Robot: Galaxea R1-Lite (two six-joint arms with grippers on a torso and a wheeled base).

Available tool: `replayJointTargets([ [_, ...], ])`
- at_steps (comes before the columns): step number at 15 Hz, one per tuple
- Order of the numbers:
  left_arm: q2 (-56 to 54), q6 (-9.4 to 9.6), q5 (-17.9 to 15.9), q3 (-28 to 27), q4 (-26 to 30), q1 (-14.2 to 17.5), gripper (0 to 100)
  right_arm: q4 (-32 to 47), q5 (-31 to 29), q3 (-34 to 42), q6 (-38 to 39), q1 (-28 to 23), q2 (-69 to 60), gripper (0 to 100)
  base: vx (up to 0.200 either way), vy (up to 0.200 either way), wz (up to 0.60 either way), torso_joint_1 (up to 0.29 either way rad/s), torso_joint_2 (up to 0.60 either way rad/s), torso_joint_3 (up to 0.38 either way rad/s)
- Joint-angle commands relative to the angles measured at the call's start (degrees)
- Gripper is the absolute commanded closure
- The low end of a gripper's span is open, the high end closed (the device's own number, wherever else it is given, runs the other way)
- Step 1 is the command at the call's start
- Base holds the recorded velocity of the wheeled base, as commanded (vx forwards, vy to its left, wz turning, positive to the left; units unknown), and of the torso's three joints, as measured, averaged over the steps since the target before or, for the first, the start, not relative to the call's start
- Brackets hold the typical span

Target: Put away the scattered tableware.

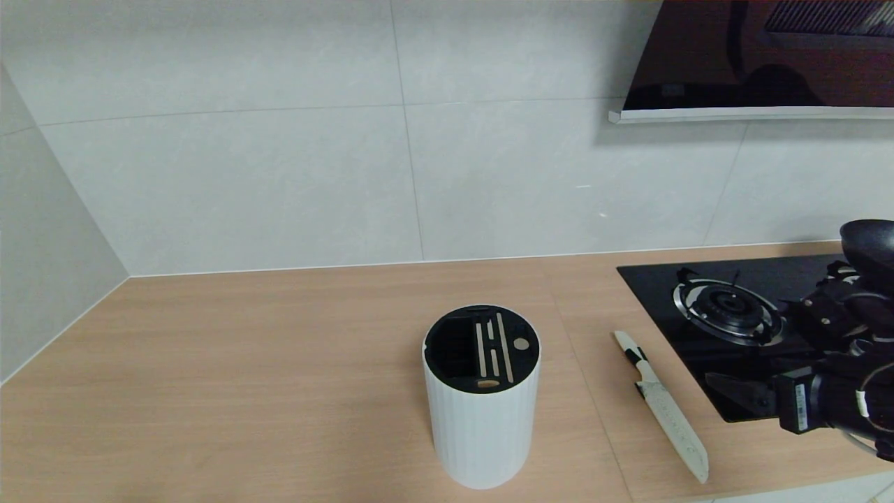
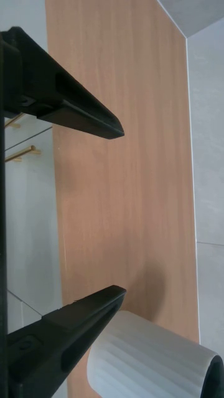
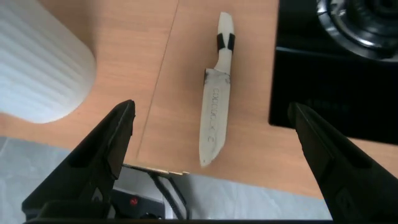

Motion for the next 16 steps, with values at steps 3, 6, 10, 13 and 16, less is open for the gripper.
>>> replayJointTargets([
  [3,0.0,0.02,0.0,0.0,0.0,0.0,0,-5.3,-2.5,-1.7,-0.2,1.6,11.7,0,0.000,0.000,0.00,0.000,0.00,0.000],
  [6,0.0,0.02,0.0,0.0,0.0,0.0,0,-9.2,-2.9,-2.6,-0.2,1.8,17.2,0,0.000,0.000,0.00,0.000,0.00,0.000],
  [10,0.0,0.02,0.0,0.0,0.0,0.0,0,-12.5,-3.7,-4.3,-0.3,2.0,23.0,0,0.000,0.000,0.00,0.000,0.00,0.000],
  [13,0.0,0.02,0.0,0.0,0.0,0.0,0,-13.9,-3.7,-4.2,-0.3,3.0,25.6,0,0.000,0.000,0.00,0.000,0.00,0.000],
  [16,0.0,0.02,0.0,0.0,0.0,0.0,0,-14.8,-5.6,-4.2,-0.3,4.2,29.9,0,0.000,0.000,0.00,0.000,0.00,0.000],
])
